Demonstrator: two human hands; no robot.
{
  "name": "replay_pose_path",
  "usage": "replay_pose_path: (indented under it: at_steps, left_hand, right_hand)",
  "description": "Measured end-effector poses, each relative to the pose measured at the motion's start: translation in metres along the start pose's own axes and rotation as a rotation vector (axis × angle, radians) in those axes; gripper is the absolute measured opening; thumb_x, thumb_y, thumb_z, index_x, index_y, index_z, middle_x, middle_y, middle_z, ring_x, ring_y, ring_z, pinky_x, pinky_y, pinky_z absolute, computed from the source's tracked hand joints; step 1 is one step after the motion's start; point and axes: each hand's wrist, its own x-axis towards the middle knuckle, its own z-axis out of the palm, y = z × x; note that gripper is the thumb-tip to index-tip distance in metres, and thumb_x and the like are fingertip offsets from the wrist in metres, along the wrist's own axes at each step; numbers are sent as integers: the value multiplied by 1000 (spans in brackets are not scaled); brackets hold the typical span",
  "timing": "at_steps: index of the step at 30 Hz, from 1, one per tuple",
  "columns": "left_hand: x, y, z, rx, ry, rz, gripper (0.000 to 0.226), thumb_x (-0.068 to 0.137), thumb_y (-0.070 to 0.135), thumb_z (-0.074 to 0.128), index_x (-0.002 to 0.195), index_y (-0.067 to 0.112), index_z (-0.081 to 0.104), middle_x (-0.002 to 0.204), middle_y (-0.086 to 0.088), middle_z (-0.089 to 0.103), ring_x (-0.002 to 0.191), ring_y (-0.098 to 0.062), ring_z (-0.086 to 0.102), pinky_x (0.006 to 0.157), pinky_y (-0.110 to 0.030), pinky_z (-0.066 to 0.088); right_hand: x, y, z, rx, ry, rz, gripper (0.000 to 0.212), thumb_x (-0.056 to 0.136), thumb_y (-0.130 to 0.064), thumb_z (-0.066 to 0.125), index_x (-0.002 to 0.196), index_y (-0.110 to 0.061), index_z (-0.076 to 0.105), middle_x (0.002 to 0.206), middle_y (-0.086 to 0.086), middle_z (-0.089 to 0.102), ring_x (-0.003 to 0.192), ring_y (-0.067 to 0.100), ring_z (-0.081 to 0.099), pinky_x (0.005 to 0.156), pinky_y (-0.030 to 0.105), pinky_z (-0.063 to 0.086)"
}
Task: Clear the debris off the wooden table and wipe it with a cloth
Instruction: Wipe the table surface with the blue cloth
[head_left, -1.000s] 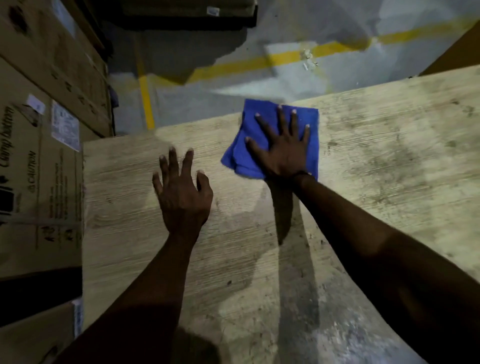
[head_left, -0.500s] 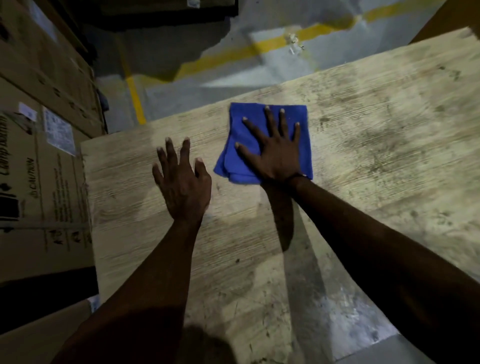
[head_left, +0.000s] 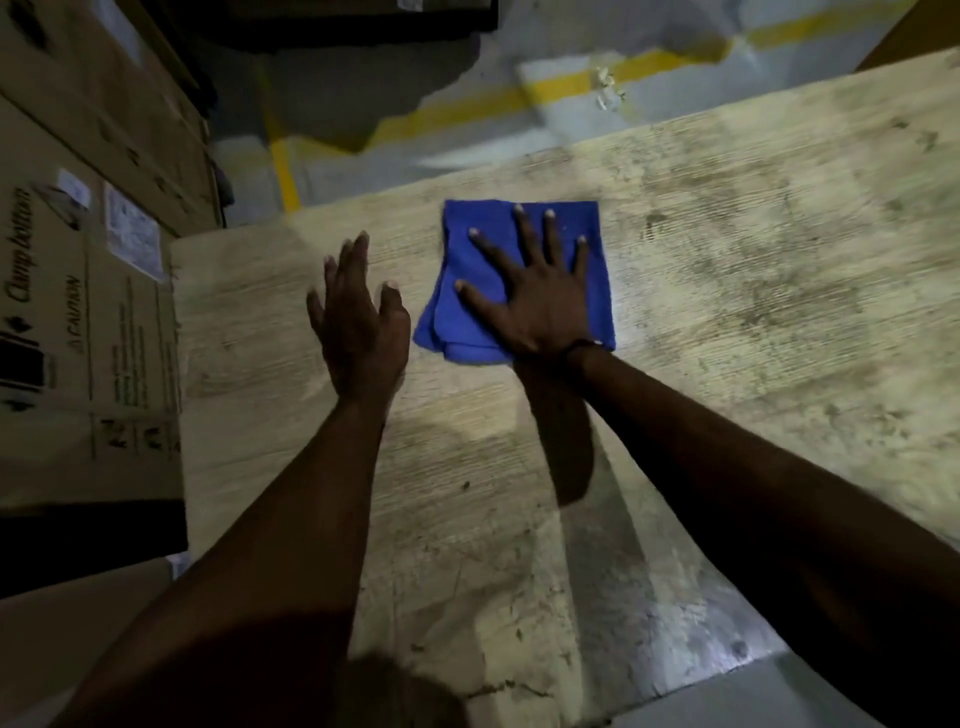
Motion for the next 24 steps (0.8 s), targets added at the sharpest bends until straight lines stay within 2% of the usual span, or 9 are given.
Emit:
replay_pose_path:
  at_steps: [2, 5, 9, 13, 17, 19, 24]
  left_hand:
    - [1, -5, 3, -46, 3, 3, 68, 99, 16, 57, 162, 31, 35, 166, 3, 42, 159, -17, 28, 130, -50, 9]
    - [-1, -6, 1, -53, -17, 46, 73, 99, 11, 57, 165, 27, 30, 166, -2, 41, 159, -20, 28, 130, -49, 7]
    - [-27, -7, -20, -6, -97, 86, 69, 107, 21, 51, 168, 20, 20, 170, -11, 31, 161, -26, 21, 131, -48, 7]
    - [-94, -20, -44, 187, -143, 71, 68, 109, 43, 41, 169, 24, 12, 174, -8, 22, 162, -23, 15, 131, -53, 6]
    - [-162, -29, -61, 308, -94, 64, 67, 108, 53, 36, 168, 32, 15, 177, -2, 14, 163, -23, 11, 128, -58, 6]
    - [-194, -30, -66, 380, -68, 36, 66, 108, 54, 35, 168, 33, 18, 177, -3, 12, 163, -25, 11, 127, -60, 9]
    - [-222, -25, -76, 414, -90, -16, 64, 106, 53, 35, 166, 33, 24, 177, -5, 11, 163, -28, 11, 127, -61, 12]
  right_hand:
    - [-14, -5, 4, 10, -9, -6, 74, 95, -81, 41, 161, -51, 30, 178, 1, 7, 164, 34, -2, 126, 65, -5]
    - [-93, -24, -4, 17, 1, -154, 73, 96, -80, 40, 162, -50, 30, 178, 0, 7, 164, 32, -3, 127, 66, 1]
    - [-186, -18, -25, 12, -103, -305, 72, 95, -81, 43, 161, -54, 27, 178, -7, 3, 164, 25, -8, 128, 62, 3]
    - [-147, -5, -20, -31, -45, -232, 72, 93, -81, 44, 159, -54, 33, 177, -5, 12, 165, 28, 4, 127, 63, 8]
    - [-110, -12, -11, -29, -50, -98, 74, 94, -82, 39, 161, -51, 30, 177, -1, 12, 164, 35, 4, 126, 67, 2]
    - [-139, -24, -10, -17, -52, -104, 75, 95, -81, 39, 162, -50, 27, 178, 1, 8, 164, 36, 0, 126, 67, -1]
    - [-260, -26, -38, 24, -145, -312, 73, 98, -78, 41, 163, -50, 23, 178, -3, 1, 164, 29, -7, 127, 66, 2]
